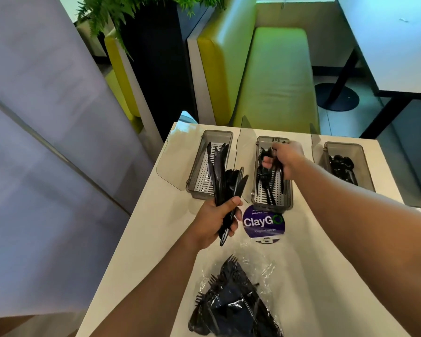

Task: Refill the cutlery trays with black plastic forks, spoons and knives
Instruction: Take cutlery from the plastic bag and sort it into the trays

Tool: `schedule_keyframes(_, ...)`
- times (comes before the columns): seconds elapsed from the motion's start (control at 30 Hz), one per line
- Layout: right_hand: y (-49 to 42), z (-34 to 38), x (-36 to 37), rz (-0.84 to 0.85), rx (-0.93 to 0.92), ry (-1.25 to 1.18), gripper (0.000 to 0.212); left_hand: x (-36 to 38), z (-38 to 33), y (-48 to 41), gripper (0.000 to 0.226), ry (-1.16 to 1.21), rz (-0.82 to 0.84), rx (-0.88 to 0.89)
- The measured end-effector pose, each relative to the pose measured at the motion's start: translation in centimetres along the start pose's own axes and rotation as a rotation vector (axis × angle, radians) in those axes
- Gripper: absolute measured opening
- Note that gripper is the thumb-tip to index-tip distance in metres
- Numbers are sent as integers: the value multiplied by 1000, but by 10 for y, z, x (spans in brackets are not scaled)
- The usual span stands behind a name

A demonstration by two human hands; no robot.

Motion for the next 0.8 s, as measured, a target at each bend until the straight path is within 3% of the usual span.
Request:
schedule_keyframes(0.17,-19,-16,1,-1,-29,183,12,0,0,-9,14,-28,-50,33)
schedule_keyframes(0.33,-21,-13,-3,26,-147,375,55,1,-4,-11,15,-40,-65,39)
schedule_keyframes(0.47,7,-9,1,196,-317,271,29,3,-5,-10,18,-20,-106,60)
schedule_keyframes(0.53,33,-8,1,366,-342,237,37,6,-7,-9,17,3,-115,79)
schedule_keyframes(0.63,67,-16,1,560,-328,429,53,9,-8,-7,18,10,-131,102)
schedule_keyframes(0.7,77,-26,3,608,-294,529,39,11,-8,-7,18,-1,-147,114)
schedule_keyframes(0.8,85,-34,1,597,-256,478,22,15,-10,-3,19,-9,-159,123)
Point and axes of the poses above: each hand's wrist, its own y-axis away from the middle knuckle, its own x-axis out of the palm, z = x × y, the point moved 1 cm from there along -y, towards the middle knuckle, and after that the axes turned 8 degrees about -y, right-handed, at the moved point
